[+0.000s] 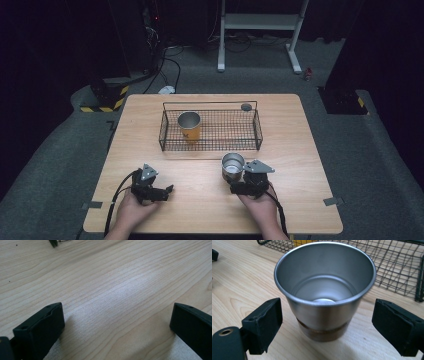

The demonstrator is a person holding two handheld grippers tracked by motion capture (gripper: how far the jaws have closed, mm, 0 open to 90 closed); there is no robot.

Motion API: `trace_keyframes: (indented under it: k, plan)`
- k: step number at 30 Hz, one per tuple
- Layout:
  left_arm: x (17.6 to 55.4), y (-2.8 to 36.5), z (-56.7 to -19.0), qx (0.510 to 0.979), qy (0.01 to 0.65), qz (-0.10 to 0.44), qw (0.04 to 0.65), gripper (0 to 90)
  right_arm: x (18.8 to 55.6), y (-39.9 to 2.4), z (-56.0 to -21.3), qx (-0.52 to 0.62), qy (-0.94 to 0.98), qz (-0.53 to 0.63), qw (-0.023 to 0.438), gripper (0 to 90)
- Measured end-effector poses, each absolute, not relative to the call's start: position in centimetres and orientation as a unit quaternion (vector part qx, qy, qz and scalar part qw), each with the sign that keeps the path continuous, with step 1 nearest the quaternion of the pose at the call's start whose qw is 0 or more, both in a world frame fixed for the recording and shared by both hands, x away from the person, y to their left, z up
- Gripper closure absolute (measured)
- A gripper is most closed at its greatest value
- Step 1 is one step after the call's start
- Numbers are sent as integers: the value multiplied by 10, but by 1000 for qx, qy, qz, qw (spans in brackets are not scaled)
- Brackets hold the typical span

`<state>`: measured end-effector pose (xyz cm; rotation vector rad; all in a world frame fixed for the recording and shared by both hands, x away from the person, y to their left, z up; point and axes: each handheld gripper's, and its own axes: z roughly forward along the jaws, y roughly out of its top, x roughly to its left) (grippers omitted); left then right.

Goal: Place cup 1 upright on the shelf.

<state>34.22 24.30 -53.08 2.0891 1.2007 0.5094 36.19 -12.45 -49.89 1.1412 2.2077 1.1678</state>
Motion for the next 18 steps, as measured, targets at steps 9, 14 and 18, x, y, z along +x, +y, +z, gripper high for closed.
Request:
trace_keyframes:
  k: [9, 14, 18]
  plan:
    - [342, 242, -531, 800, 460, 195, 334, 0, 375, -115, -500, 408, 787, 421, 194, 99]
    - [342, 242, -531, 799, 460, 195, 334, 0, 381, -111, -501, 407, 787, 421, 191, 99]
    - [342, 242, -531, 799, 460, 195, 334, 0, 383, -109, -501, 405, 788, 422, 192, 110]
